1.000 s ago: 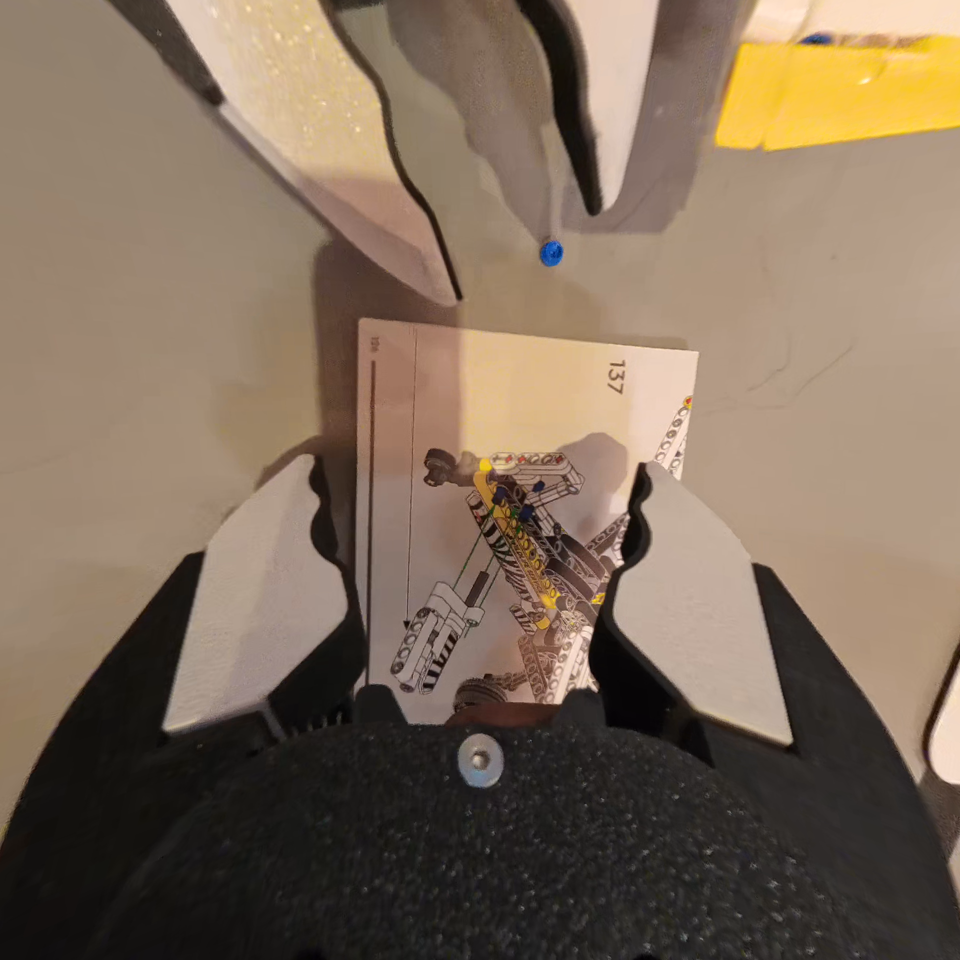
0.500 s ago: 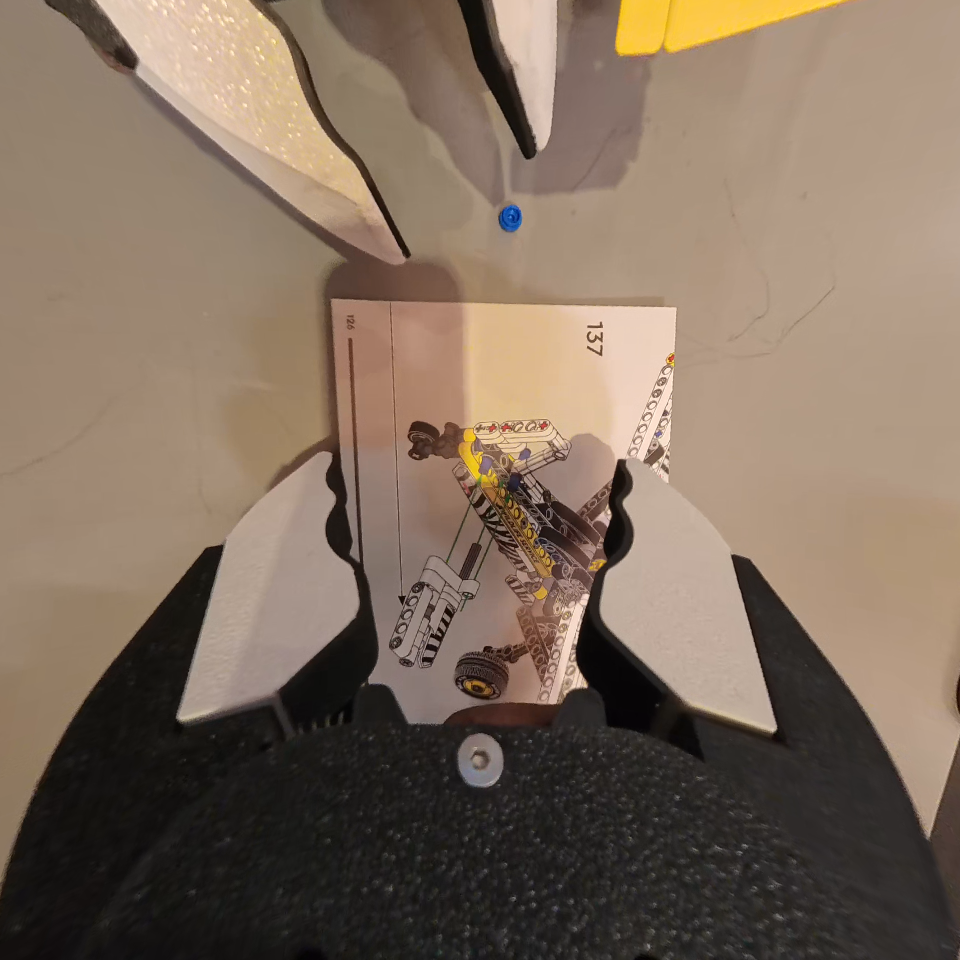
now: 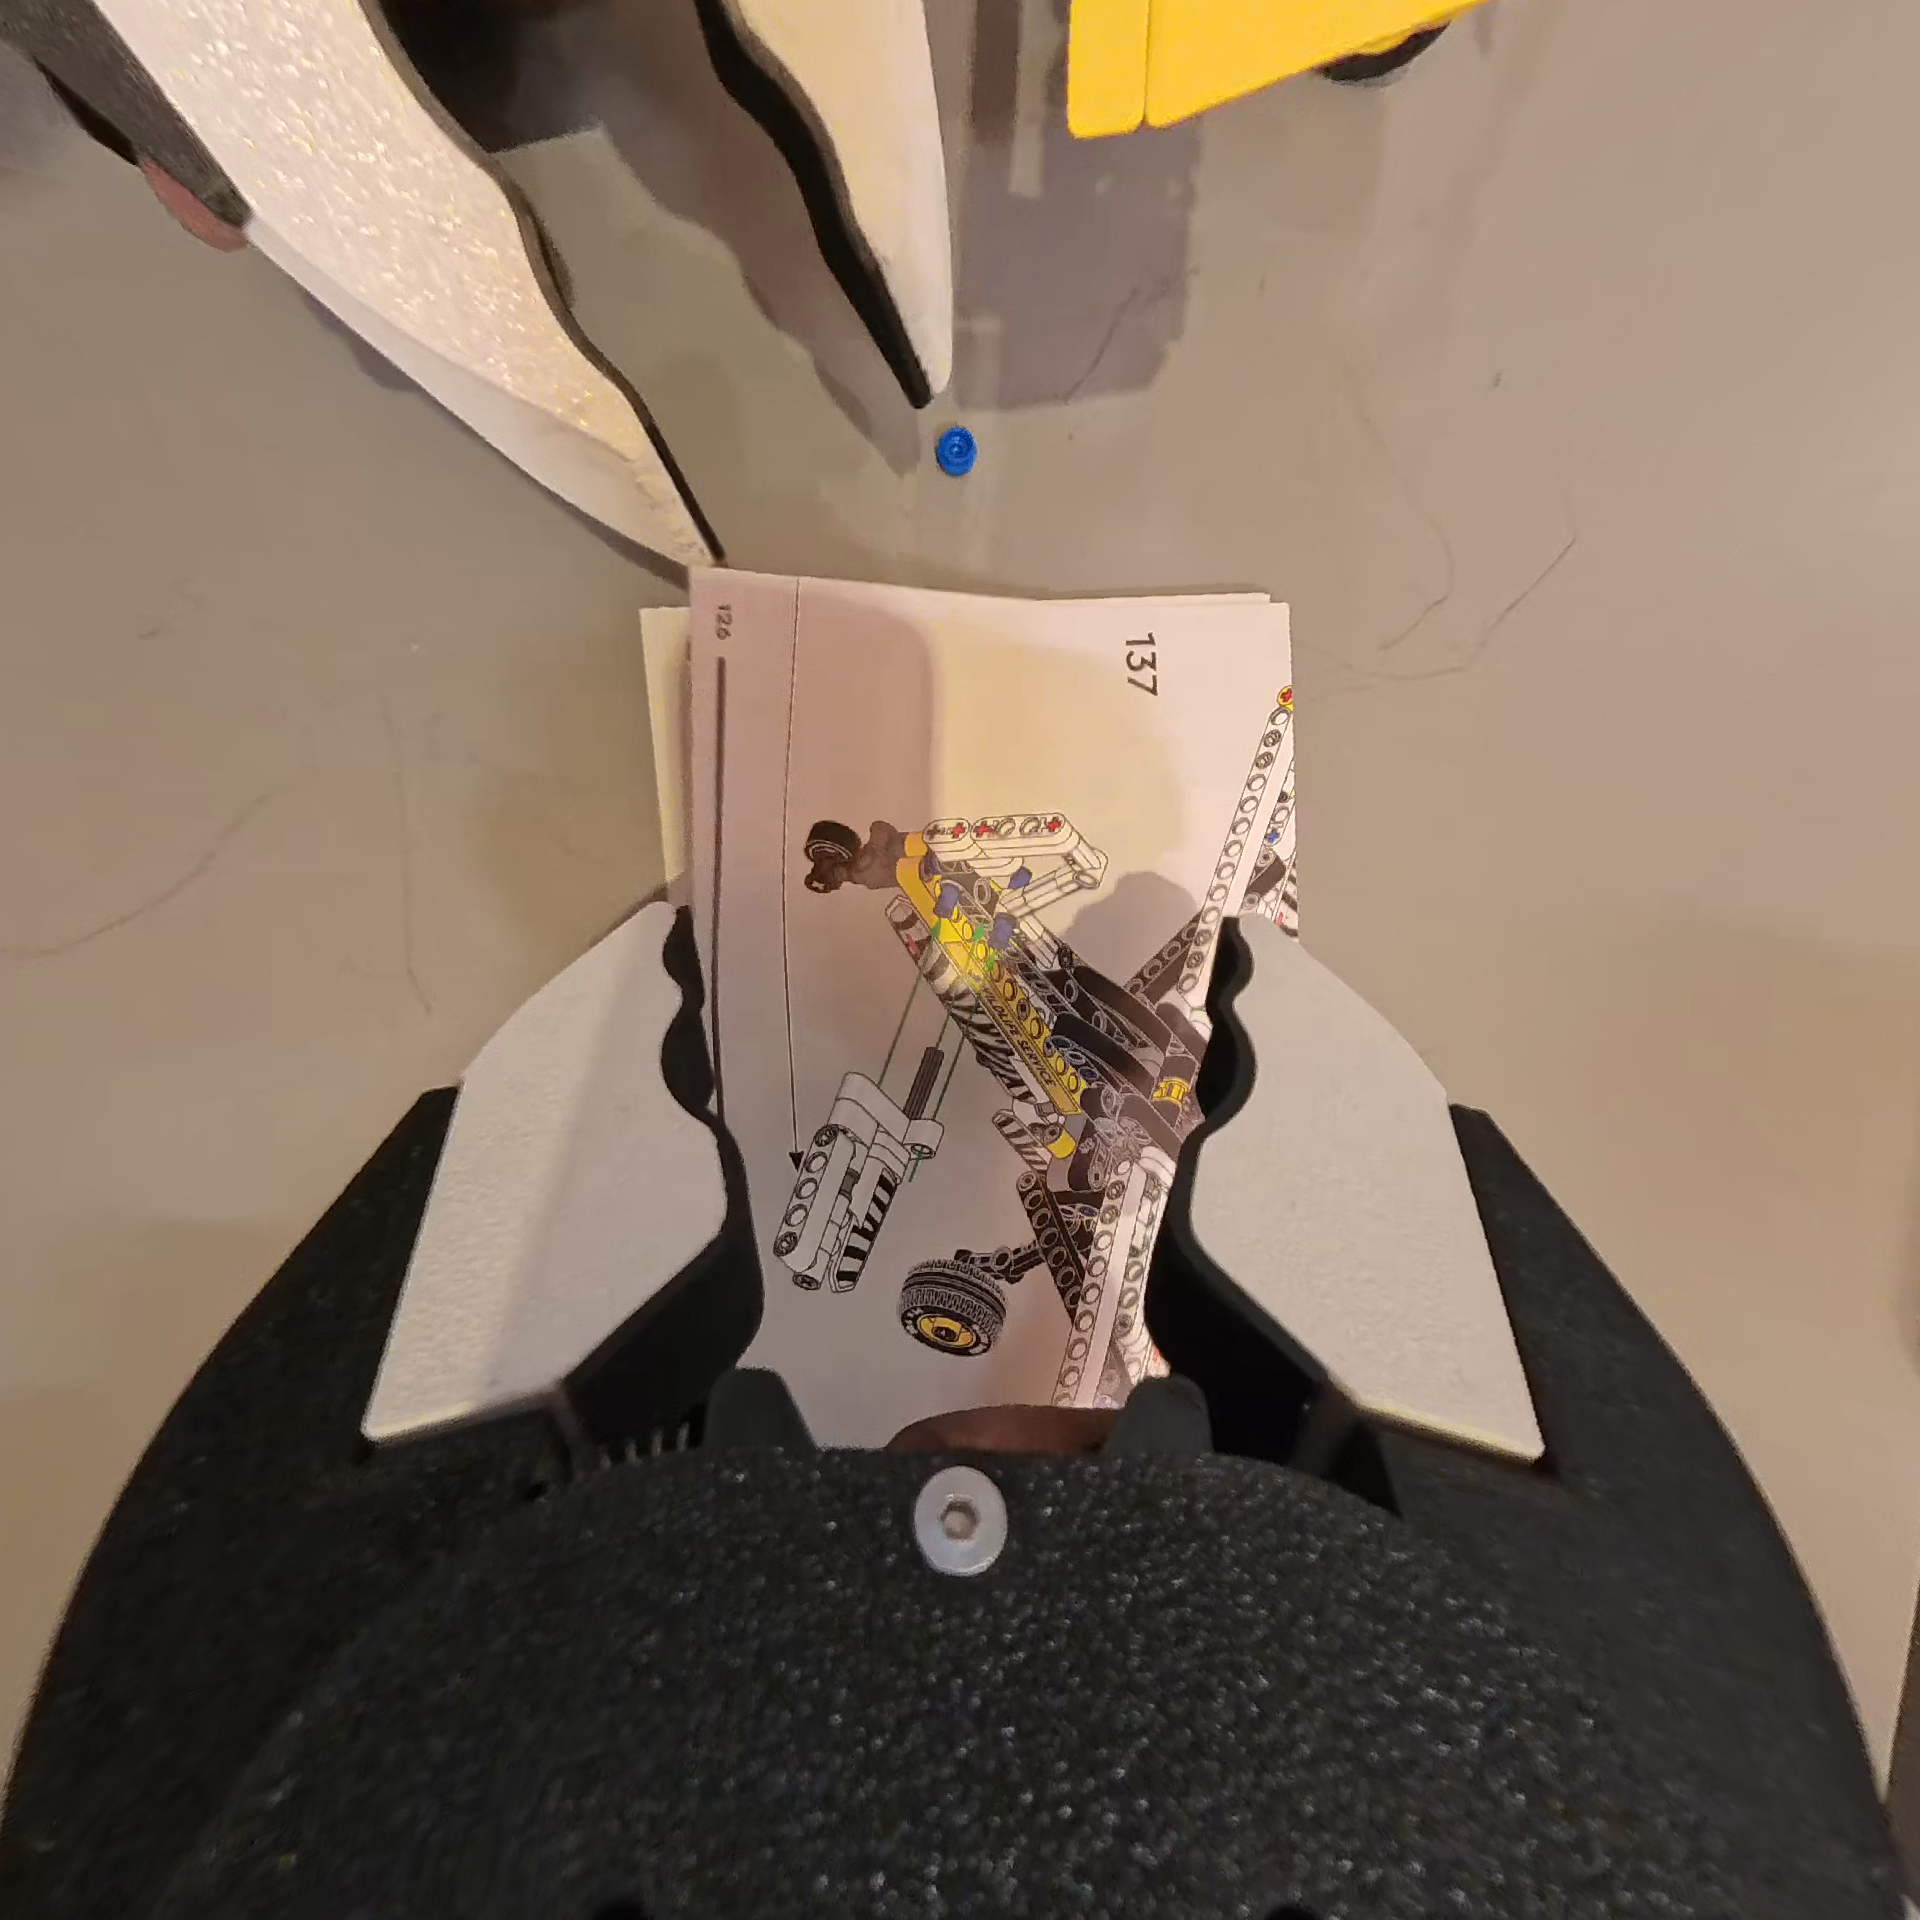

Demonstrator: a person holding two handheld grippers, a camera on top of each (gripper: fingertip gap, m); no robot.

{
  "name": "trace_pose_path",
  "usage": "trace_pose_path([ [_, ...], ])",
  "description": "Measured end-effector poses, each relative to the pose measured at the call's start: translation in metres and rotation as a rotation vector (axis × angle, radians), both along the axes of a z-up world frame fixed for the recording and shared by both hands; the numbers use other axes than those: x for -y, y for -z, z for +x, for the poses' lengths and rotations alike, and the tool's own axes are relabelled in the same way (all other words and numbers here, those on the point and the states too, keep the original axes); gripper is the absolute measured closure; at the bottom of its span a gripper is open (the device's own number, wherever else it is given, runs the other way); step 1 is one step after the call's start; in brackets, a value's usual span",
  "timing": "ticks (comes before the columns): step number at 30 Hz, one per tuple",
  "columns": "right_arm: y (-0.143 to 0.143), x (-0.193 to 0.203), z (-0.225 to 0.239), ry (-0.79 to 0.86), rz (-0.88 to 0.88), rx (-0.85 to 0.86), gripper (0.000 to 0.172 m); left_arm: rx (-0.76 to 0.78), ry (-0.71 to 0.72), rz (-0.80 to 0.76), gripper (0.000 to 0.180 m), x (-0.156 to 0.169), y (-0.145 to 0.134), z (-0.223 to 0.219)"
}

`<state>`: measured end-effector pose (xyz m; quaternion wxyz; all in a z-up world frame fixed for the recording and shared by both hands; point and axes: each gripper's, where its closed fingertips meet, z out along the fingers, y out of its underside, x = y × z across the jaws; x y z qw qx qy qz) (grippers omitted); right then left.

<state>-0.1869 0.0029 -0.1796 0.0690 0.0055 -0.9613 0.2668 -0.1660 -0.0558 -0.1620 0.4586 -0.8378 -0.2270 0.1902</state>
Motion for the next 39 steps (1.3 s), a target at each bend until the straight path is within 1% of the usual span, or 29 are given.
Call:
trace_pose_path([
  [3, -0.001, -0.002, 0.000, 0.005, -0.006, 0.001, 0.079, -0.005, 0.013, -0.001, 0.142, -0.001, 0.000, 0.001],
  [9, -0.002, -0.001, 0.001, -0.004, -0.011, 0.001, 0.079, -0.015, 0.017, -0.049, 0.144, -0.007, 0.006, -0.001],
  [15, -0.003, 0.002, 0.008, -0.051, -0.007, -0.015, 0.080, 0.013, 0.016, -0.052, 0.149, -0.018, 0.008, -0.004],
  [18, -0.007, 0.005, 0.017, -0.127, -0.028, -0.013, 0.080, 0.000, 0.033, -0.046, 0.149, -0.020, 0.007, -0.002],
  [21, -0.017, 0.010, 0.028, -0.252, -0.069, -0.040, 0.079, -0.011, 0.055, -0.045, 0.149, -0.023, 0.006, 0.000],
  [25, -0.028, 0.013, 0.026, -0.432, -0.055, -0.202, 0.077, -0.036, 0.083, -0.042, 0.149, -0.027, 0.004, 0.001],
  [28, -0.026, 0.011, 0.030, -0.552, 0.016, -0.259, 0.073, -0.049, 0.108, -0.034, 0.148, -0.029, 0.002, 0.003],
  [30, -0.021, 0.012, 0.034, -0.588, 0.046, -0.253, 0.070, -0.061, 0.119, -0.024, 0.148, -0.030, 0.000, 0.004],
  [39, -0.017, 0.026, 0.042, -0.621, -0.029, -0.287, 0.070, -0.100, 0.162, 0.005, 0.148, -0.035, -0.006, 0.009],
])
